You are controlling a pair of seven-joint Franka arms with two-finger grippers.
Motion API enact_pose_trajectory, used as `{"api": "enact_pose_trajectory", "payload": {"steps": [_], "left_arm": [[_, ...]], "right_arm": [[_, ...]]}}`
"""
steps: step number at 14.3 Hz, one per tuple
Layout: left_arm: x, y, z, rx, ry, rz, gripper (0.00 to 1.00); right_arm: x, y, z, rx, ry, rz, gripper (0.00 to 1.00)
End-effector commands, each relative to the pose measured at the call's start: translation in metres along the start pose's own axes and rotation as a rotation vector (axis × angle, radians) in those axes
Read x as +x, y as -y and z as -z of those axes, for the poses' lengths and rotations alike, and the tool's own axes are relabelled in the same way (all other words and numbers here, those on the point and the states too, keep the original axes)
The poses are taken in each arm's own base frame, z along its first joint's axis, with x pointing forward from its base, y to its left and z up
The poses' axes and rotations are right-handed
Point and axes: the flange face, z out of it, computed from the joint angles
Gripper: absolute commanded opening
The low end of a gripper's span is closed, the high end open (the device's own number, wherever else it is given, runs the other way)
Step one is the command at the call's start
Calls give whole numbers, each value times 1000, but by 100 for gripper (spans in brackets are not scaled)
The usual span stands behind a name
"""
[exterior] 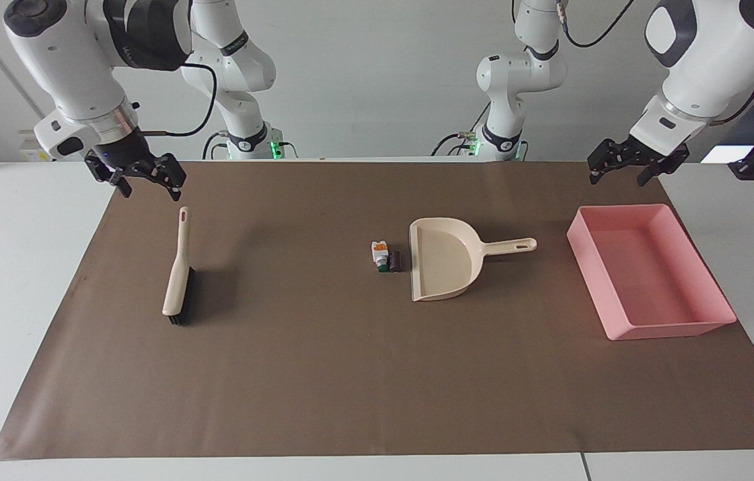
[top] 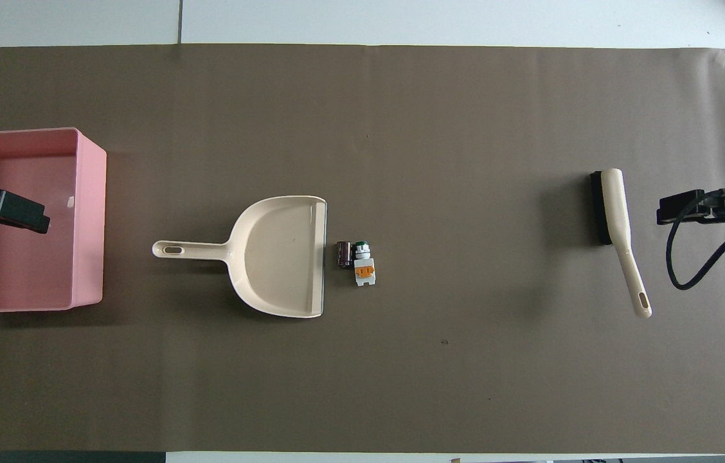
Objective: Clean e-waste and dump in bin
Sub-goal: 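Reach the left gripper to the cream dustpan handle while the right gripper approaches the brush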
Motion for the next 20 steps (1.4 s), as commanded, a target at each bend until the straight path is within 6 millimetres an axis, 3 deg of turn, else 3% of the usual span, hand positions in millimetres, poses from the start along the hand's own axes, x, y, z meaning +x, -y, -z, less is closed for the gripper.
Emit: {"api": "enact_pose_trajectory", "payload": {"steps": [1,5,8,10,12,14,18,20], "left_arm": [[1,-25,-8,9,-26,-197,99],[15,-48,-40,35,-66,-598,98],[27,-68,-66,64,-93,-918,98],[32,-79,-86,54,-66,-1018,98],[42,-103,-121,58,-55,-1088,98],[50,-128,-157,133,8,-1160,98],[43,-143,-210,163,47,-1224,97],[39,-150,-230,177,59,-1238,97]], "right_arm": [[-29,-19,-55,6,-2,45,100],[-46,-40,-119,12,24,68,100],[-47,-39,-163,29,22,73,100],[-47,-37,-181,44,5,63,100],[-57,-36,-200,44,10,67,100],[-60,-37,-207,44,5,78,100],[-60,-37,-206,43,2,78,97],[-60,-35,-206,43,2,81,82]]}}
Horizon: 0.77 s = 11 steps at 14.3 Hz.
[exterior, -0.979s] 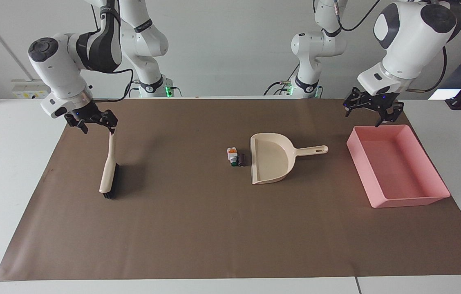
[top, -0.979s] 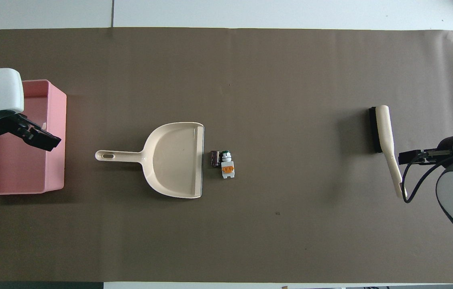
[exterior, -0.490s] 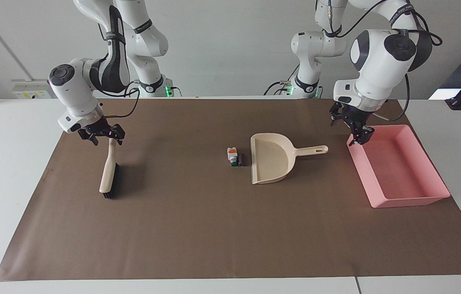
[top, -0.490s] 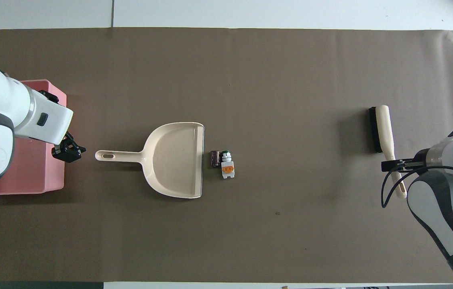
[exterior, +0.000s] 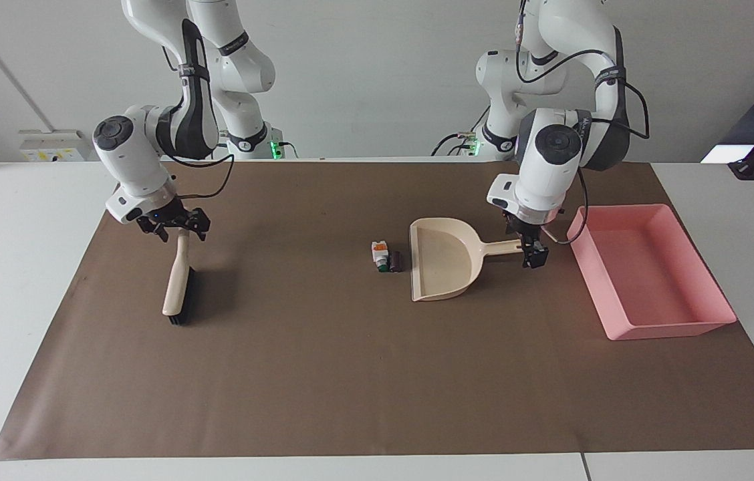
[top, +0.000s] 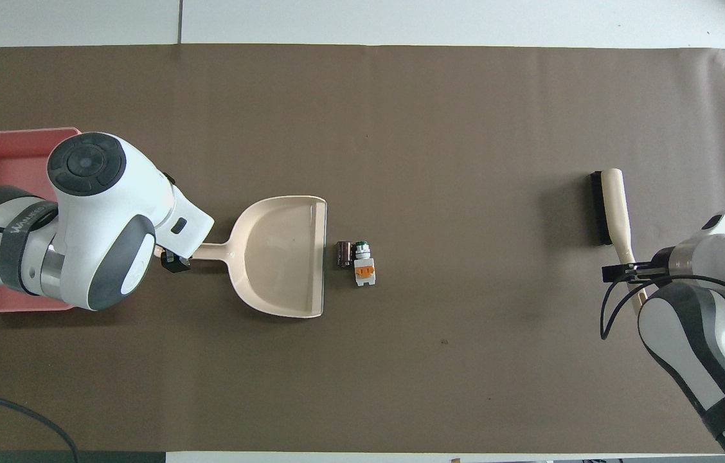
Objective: Clean e-waste and dump in bin
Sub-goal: 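Grasp the dustpan handle with the left gripper while the right gripper grasps the brush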
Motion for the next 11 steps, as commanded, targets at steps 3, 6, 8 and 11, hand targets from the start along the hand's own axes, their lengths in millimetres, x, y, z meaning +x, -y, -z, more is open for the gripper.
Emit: {"api": "enact_pose_trajectory", "payload": {"steps": [3,6,8,11], "left_arm": [[20,-30,-32,26,44,-8,96],[32,-42,-36,32,47,16,94],[34,-43,-36,35,47,32,92],[41,-47,-35,60,68,44,78]], "right_arm": [[-3,1,2,16,-19,18,20],[-1,2,4,16,-22,8,0],[0,2,5,17,-21,1,0],[4,3,10,21,-12,-2,0]]}}
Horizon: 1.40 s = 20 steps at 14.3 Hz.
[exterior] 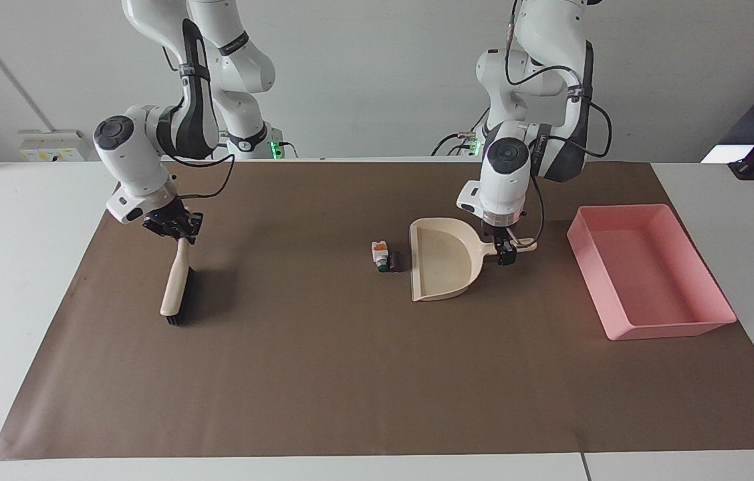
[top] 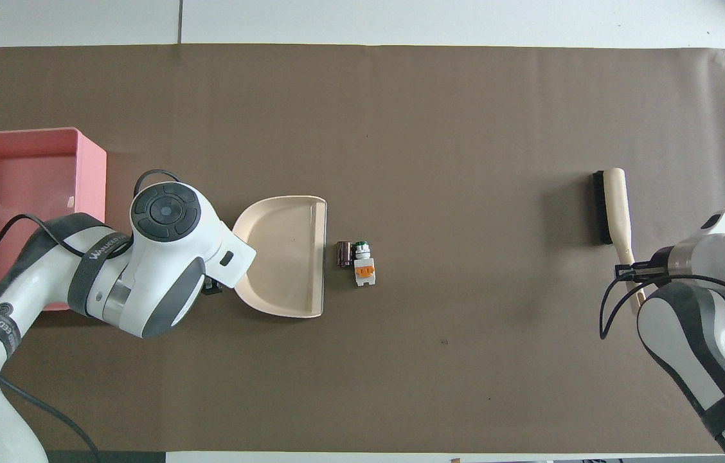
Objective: Clean e-waste and dump in bin
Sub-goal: 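Grasp the dustpan handle with the left gripper while the right gripper grasps the brush, then sweep the e-waste item into the dustpan with the brush in the right gripper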
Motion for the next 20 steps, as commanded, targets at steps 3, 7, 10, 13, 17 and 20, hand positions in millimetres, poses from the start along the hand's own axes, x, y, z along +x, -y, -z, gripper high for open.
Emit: {"api": "enact_pose_trajectory", "payload": {"steps": [3,7,10,13,17,20], "left_arm": [[11,-13,6,74,34,14,46],[11,-12,9,73,38,18,19],[7,-11,18,68,48,16,19],[5,-9,19,62,54,22,18],[4,-13,16,48,80,15,10],[11,-21,18,90,167,-53,0]], "right_arm": [[16,12,42,28,8,-37,0],[27,82,80,22,36,-88,0],[11,162,83,3,48,-146,0],[-18,227,71,-23,65,-179,0],[-64,320,43,-67,93,-178,0],[-89,366,27,-85,96,-136,0]]}}
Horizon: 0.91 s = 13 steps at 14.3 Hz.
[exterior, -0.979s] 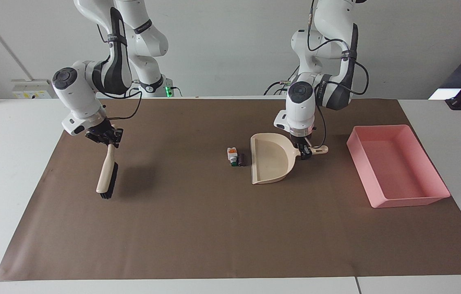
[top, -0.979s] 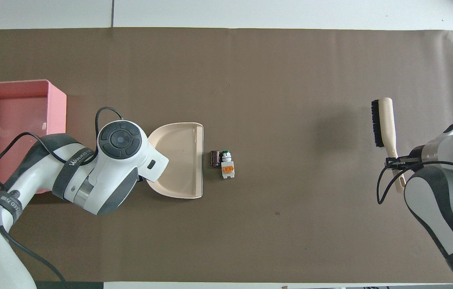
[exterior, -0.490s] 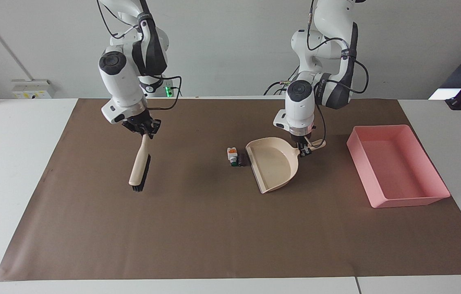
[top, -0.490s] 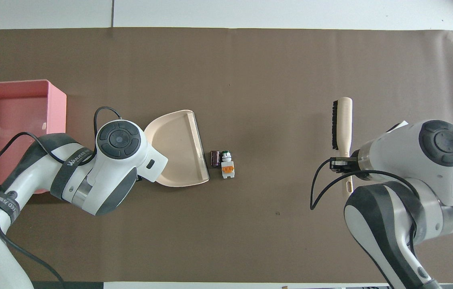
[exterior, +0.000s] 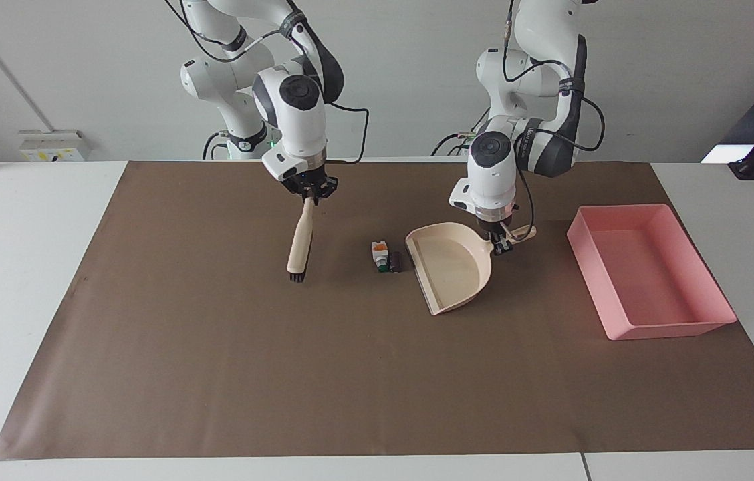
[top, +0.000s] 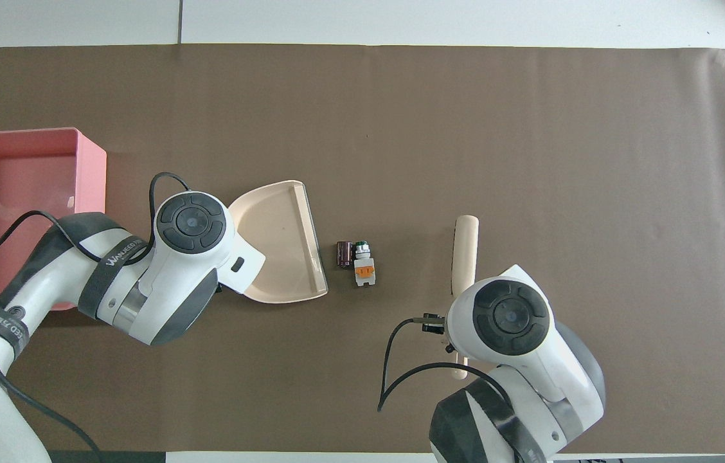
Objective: Clean e-waste and dump in bin
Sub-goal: 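Sweep the e-waste item into the dustpan with the brush in the right gripper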
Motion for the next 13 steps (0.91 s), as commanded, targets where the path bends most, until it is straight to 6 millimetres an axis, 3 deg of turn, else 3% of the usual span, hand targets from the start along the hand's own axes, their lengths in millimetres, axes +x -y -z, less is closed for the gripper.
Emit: {"api": "enact_pose_trajectory", "payload": {"steps": [1,4,8,12,13], "left_arm": [[6,-11,14,39,60,-46,0],[28,-26,15,41,78,-116,0],[34,-30,15,40,79,-130,0],[33,-31,13,37,83,-131,0],[33,-31,14,38,83,-130,0]], "right_arm": [[-12,20,-9,8,-10,16,0],[-18,37,-23,2,-11,46,0],[-24,71,-36,17,-16,92,0],[-26,137,-59,97,-5,115,0],[-25,150,-54,133,-14,137,0]]}}
